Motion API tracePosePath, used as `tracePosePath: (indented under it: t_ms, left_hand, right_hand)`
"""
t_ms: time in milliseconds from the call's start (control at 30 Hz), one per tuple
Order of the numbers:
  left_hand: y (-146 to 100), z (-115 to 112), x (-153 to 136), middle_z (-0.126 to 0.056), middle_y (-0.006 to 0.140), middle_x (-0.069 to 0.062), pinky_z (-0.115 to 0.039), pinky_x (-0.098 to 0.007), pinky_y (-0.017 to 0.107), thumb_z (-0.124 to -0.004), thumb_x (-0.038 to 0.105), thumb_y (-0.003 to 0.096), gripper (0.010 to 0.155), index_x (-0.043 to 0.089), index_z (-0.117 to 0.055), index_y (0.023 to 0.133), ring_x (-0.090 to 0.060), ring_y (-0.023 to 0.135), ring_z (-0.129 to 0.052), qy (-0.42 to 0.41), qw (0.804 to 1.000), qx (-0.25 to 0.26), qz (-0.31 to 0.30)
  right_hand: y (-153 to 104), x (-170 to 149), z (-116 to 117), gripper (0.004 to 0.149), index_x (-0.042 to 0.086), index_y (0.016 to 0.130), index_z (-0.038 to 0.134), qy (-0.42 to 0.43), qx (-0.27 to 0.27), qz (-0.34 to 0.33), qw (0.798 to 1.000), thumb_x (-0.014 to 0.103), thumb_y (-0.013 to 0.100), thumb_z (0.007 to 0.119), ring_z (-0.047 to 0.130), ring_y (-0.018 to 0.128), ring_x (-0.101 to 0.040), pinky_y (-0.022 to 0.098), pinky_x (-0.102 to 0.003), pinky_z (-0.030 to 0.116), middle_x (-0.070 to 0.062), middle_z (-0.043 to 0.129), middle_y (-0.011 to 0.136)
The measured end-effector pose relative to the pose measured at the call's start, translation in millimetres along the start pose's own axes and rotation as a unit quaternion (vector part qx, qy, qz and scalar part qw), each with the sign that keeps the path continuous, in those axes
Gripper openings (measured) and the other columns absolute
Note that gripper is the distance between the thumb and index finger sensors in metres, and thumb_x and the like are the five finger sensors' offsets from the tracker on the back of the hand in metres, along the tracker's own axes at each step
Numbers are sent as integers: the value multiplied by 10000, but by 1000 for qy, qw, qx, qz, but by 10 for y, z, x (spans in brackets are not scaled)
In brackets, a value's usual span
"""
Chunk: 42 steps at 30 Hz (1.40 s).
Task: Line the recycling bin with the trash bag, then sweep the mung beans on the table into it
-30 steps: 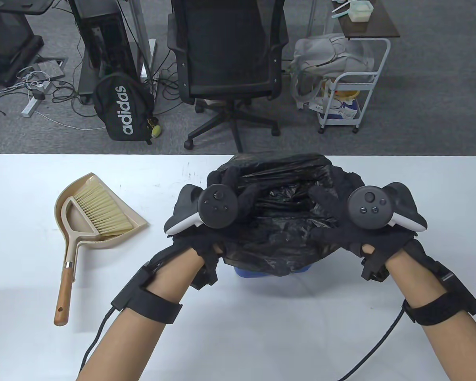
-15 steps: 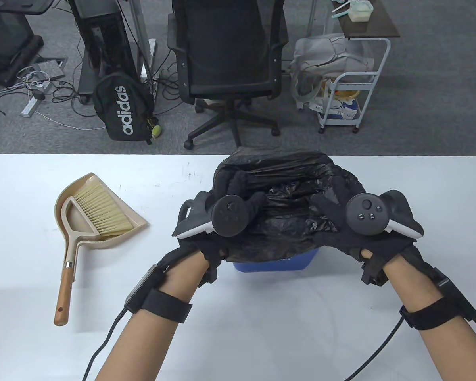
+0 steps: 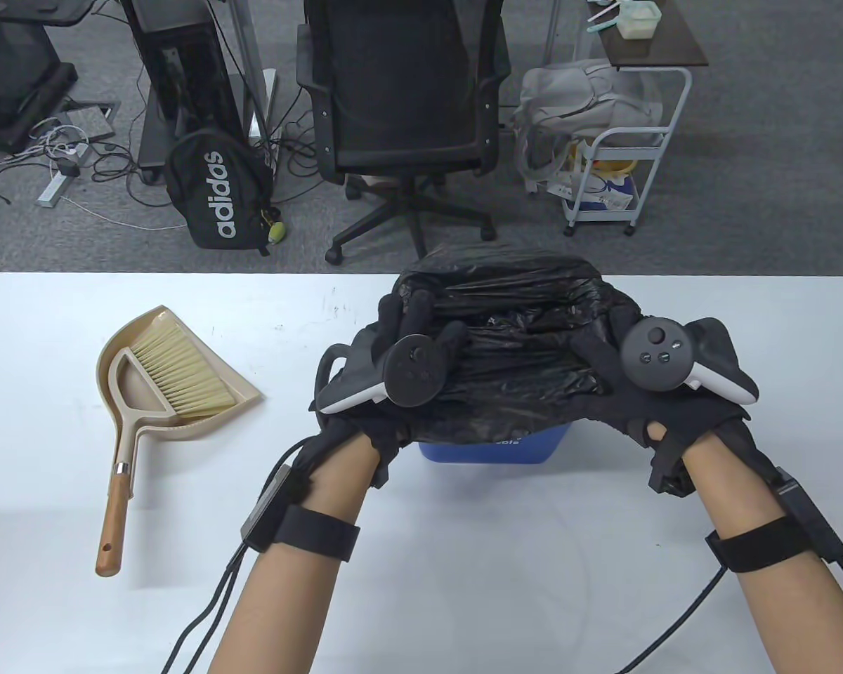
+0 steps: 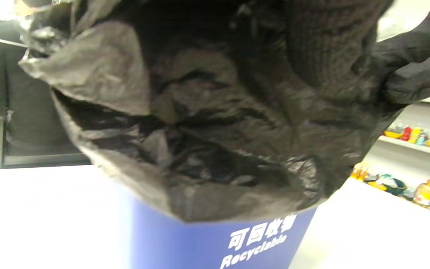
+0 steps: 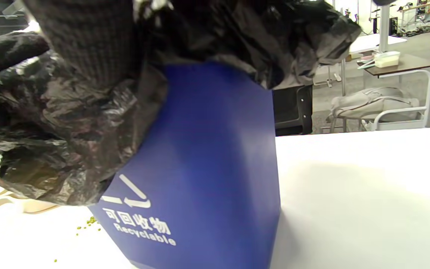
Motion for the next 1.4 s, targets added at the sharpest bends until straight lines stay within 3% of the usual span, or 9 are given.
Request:
tracePosePath:
  t_ms: [167,300,400,500,767,967,1100,1200,1400]
  left_hand:
    - [-404,350,27,-152,1219,-321,-324,-823,716,-879,581,422,1016,109,-420,1196,-697,1028,-120,-15,998,58,-26]
    - [-810,570,-5,-379,1218,-321,-409,-806,718,-870,544,450,935,68,-511,1171,-691,1051,-335,-34,992,114,-41]
    - [-1126,649,-66,-535,1183,-322,-494,-783,710,-864,512,472,876,35,-575,1147,-683,1033,-482,-33,988,149,-31]
    - [-1434,631,-174,-566,1171,-333,-519,-779,702,-863,502,481,851,27,-605,1138,-684,1022,-522,-25,986,167,0]
    - [-2031,281,-739,-536,1178,-348,-505,-796,690,-861,497,493,861,22,-578,1152,-705,1016,-496,10,978,150,144]
    - [-2340,-74,-1311,-464,1175,-385,-474,-818,670,-867,492,492,899,-3,-524,1159,-744,992,-436,2,959,129,253]
    - [-2521,-312,-1545,-440,1173,-396,-466,-824,662,-870,487,491,918,-8,-490,1164,-753,985,-419,7,946,114,305]
    - [-2617,-483,-1685,-427,1171,-400,-465,-826,659,-872,485,489,930,-4,-465,1167,-758,981,-411,11,938,100,331]
    - [-2615,-746,-1778,-431,1176,-387,-481,-816,664,-871,476,489,908,21,-477,1168,-746,988,-420,28,941,76,329]
  right_hand:
    - [-221,252,-219,925,118,1193,393,-7,-41,-50,998,544,472,785,199,945,-764,630,-819,361,-412,131,1137]
    - [-484,482,-339,914,106,1192,407,-22,-89,-96,991,546,478,770,227,948,-764,629,-816,379,-413,159,1142]
    - [-669,585,-319,909,105,1191,409,-34,-117,-125,985,548,481,762,259,954,-761,630,-812,403,-412,184,1146]
    - [-850,624,-184,901,91,1187,415,-36,-150,-147,977,545,486,751,312,958,-755,627,-806,435,-415,229,1148]
    - [-1132,397,353,872,66,1172,472,-23,-177,-166,970,532,489,747,432,965,-721,619,-787,503,-415,352,1142]
    - [-1071,59,686,864,55,1161,486,-3,-165,-145,975,526,487,750,464,958,-713,612,-778,523,-413,383,1134]
    - [-1066,-98,807,865,50,1157,488,2,-175,-136,975,522,484,756,477,951,-715,610,-774,532,-414,393,1129]
    - [-1082,-161,854,865,51,1157,486,-8,-173,-129,976,522,483,755,479,950,-715,609,-774,534,-414,392,1128]
    - [-1139,-232,899,866,51,1157,489,-20,-174,-120,977,521,481,757,474,950,-718,611,-775,529,-414,392,1129]
Point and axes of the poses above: the tracker on the back of each hand, its own x axis roughly to the thumb side, its own y axis roughly from the wrist to the fingertips, z = x × y, the point moved 3 cm from there along y, roughly from the wrist to the fingertips
